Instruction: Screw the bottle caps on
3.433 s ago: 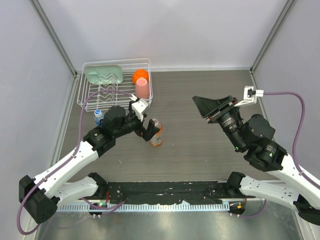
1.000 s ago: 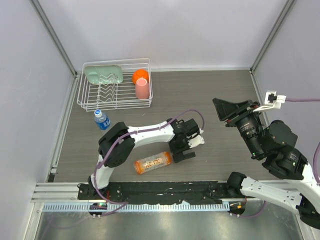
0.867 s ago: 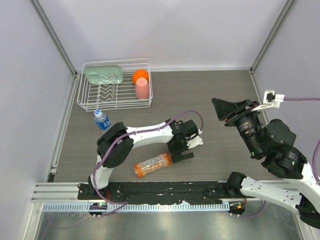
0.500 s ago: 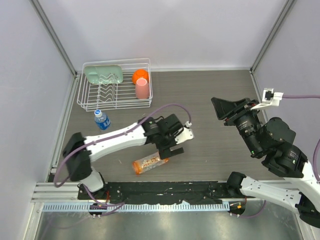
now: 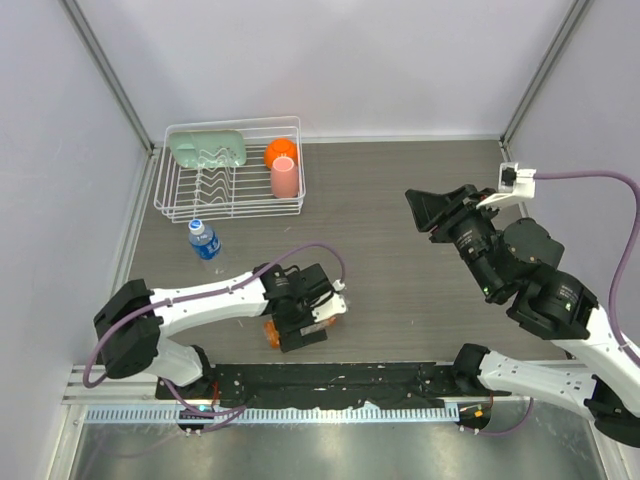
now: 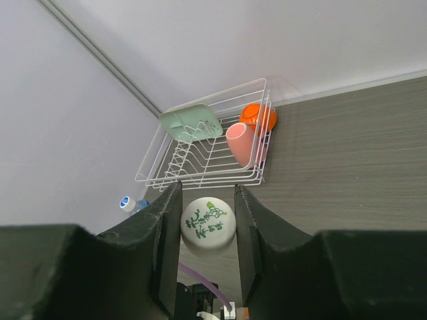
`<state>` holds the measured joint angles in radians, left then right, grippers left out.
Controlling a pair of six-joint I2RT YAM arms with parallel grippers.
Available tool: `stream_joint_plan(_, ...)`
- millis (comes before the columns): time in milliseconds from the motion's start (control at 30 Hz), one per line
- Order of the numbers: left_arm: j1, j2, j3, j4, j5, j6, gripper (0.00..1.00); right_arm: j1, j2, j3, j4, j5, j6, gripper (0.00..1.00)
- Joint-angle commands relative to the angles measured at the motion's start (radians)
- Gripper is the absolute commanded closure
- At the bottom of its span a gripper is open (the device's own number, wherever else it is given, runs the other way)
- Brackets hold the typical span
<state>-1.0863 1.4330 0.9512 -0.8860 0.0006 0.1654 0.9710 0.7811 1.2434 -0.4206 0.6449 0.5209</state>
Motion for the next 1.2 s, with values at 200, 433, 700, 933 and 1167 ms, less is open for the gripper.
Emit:
stream_joint_plan(200, 0.000, 0.104, 0.004, 0.122, -0.050, 0.023, 0.00, -0.003, 0.021, 0.057, 0.009, -0.008, 0.002, 0.76)
stream_joint_plan(433, 0.002, 0.210, -0.037, 0.220, -0.063, 0.069, 0.00, -0.003, 0.020, 0.082, -0.014, -0.004, -0.005, 0.76)
stream_joint_plan(700, 0.029, 0.193, -0.045, 0.240, -0.048, 0.079, 0.20, -0.003, 0.009, 0.097, -0.035, 0.015, -0.027, 0.76)
stream_joint_plan(933, 0.031, 0.129, -0.043, 0.237, -0.057, 0.059, 0.38, -0.003, 0.009, 0.085, -0.041, 0.027, -0.041, 0.76)
stream_joint_plan(1167, 0.064, -0.029, 0.085, 0.153, -0.088, 0.079, 0.42, -0.003, 0.023, 0.119, -0.053, 0.022, -0.055, 0.77)
